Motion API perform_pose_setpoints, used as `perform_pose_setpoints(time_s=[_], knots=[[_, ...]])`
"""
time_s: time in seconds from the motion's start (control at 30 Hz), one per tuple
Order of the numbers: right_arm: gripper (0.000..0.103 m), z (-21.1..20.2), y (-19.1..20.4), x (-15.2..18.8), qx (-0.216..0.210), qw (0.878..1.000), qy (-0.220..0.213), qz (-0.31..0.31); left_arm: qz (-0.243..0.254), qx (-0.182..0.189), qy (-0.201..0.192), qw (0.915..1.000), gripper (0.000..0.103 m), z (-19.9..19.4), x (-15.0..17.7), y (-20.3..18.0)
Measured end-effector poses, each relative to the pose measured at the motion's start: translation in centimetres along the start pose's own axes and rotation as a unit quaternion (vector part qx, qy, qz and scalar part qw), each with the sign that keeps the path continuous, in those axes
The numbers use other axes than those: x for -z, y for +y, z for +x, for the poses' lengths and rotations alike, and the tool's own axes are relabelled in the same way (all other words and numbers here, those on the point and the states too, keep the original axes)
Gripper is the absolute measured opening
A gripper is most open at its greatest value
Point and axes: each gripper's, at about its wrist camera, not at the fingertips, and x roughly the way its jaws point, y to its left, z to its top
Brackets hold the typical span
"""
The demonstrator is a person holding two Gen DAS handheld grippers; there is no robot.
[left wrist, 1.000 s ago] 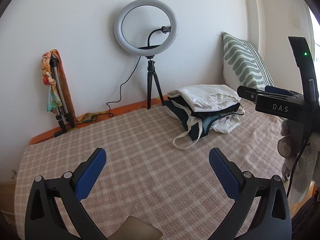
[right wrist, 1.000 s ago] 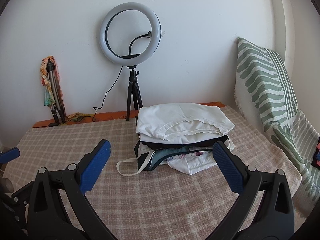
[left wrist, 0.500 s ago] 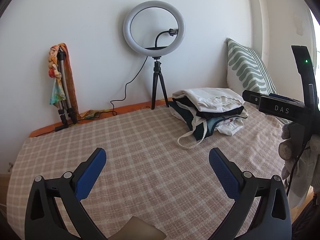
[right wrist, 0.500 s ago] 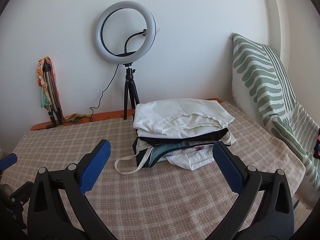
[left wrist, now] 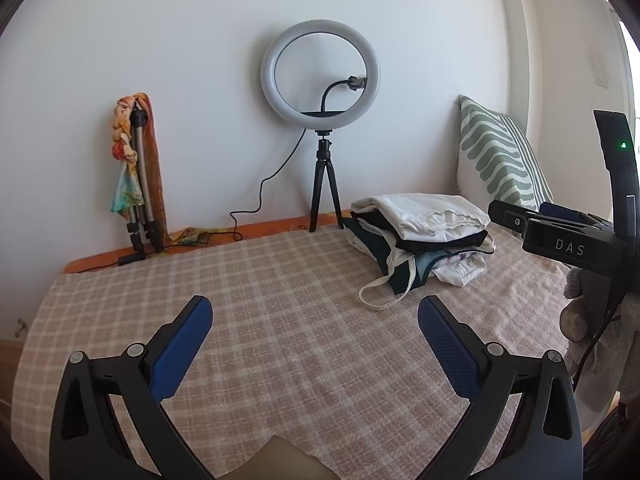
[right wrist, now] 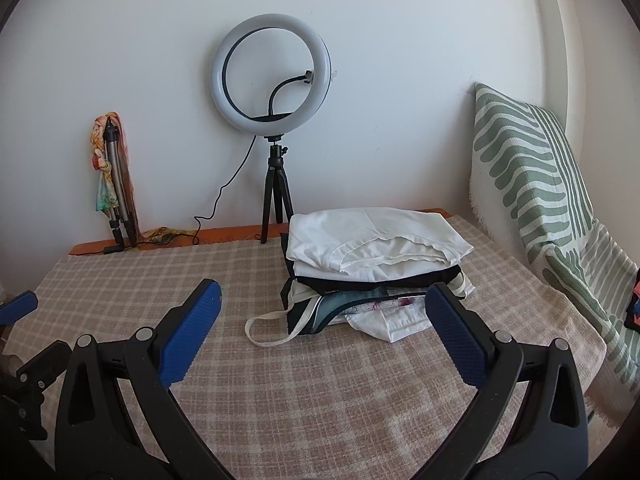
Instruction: Fold small clothes
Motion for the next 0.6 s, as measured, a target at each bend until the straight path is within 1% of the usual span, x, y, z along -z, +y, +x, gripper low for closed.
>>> perform_pose_setpoints(time_s=[0.23, 0.6], knots=[[0.103, -0.62, 0.12, -0.21, 0.002, 1.0, -0.012, 0.003, 0.0, -0.008, -0.006, 0.9999, 0.102, -0.43, 0.17, 0.23], [0.103, -0.75, 0.12, -0.12, -0.003, 1.0, -0.008, 0.008, -0.004, -0.007, -0.012, 0.9999, 0.102, -0.88, -0.01, 0.23]])
